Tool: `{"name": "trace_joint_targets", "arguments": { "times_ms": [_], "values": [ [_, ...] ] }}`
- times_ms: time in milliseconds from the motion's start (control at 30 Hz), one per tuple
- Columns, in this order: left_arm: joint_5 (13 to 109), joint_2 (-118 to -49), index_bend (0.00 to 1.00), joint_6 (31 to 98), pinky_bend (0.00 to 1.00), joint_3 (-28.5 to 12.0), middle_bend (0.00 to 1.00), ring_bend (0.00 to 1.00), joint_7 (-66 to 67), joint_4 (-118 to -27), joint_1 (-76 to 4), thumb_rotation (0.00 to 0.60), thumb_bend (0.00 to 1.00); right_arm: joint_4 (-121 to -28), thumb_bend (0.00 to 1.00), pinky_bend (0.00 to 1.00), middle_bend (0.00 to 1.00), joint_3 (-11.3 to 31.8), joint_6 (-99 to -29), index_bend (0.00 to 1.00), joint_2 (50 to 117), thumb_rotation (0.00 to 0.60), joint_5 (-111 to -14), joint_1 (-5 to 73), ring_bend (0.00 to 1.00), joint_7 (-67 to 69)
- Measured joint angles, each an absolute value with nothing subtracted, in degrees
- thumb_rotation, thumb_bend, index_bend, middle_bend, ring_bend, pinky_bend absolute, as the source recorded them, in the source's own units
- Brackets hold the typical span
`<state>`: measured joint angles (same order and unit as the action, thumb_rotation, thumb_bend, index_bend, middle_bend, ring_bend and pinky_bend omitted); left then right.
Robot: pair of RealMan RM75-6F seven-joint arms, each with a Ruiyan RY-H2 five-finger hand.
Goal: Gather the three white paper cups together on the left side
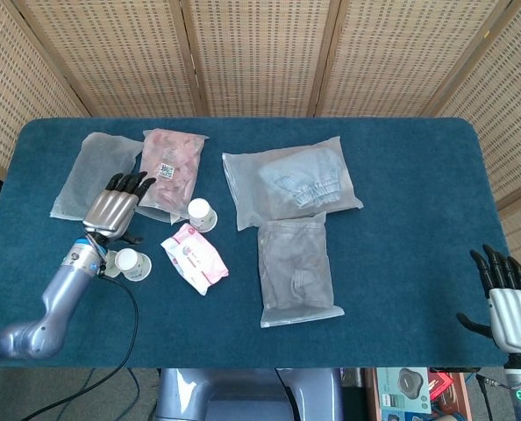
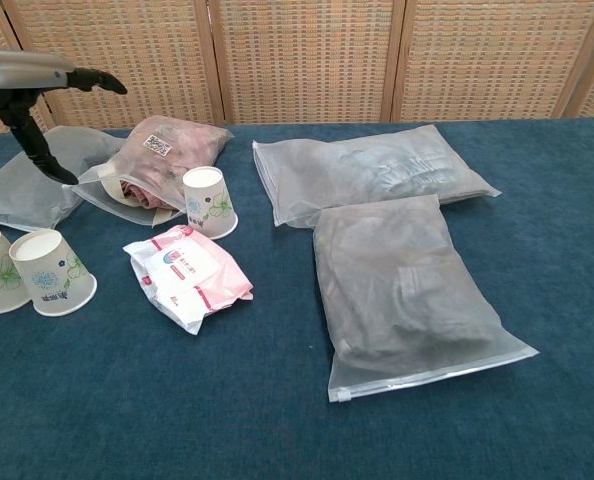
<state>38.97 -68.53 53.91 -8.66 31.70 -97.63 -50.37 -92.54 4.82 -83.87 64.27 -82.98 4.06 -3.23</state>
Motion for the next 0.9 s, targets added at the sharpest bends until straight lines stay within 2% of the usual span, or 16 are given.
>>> {"name": "trace_joint_targets", "arguments": {
  "times_ms": [233, 500, 900],
  "values": [
    [31.09, -75.40, 0.14, 52.80, 0.00, -9.90, 0.00, 0.00, 36.26, -90.96, -55.79, 0.600, 0.17, -92.19, 0.09, 0.00, 0.00, 4.86, -82.72, 0.00, 64.33, 0.600, -82.09, 4.39, 0.00, -2.92],
    [23.44, -83.03, 0.15, 51.81, 0.00, -10.96, 0.00, 0.00, 40.59, -84.54, -61.54, 0.600, 0.17, -92.38, 0.09, 0.00, 0.00, 4.70, -82.88, 0.00, 64.20, 0.600, -82.56, 4.38, 0.00, -2.48],
    [18.88, -89.83, 0.16, 51.76, 0.00, -11.81, 0.00, 0.00, 43.57, -77.01, -65.78, 0.600, 0.17, -91.69, 0.09, 0.00, 0.00, 4.92, -81.96, 0.00, 64.00, 0.600, -81.82, 4.65, 0.00, -0.44]
  ]
}}
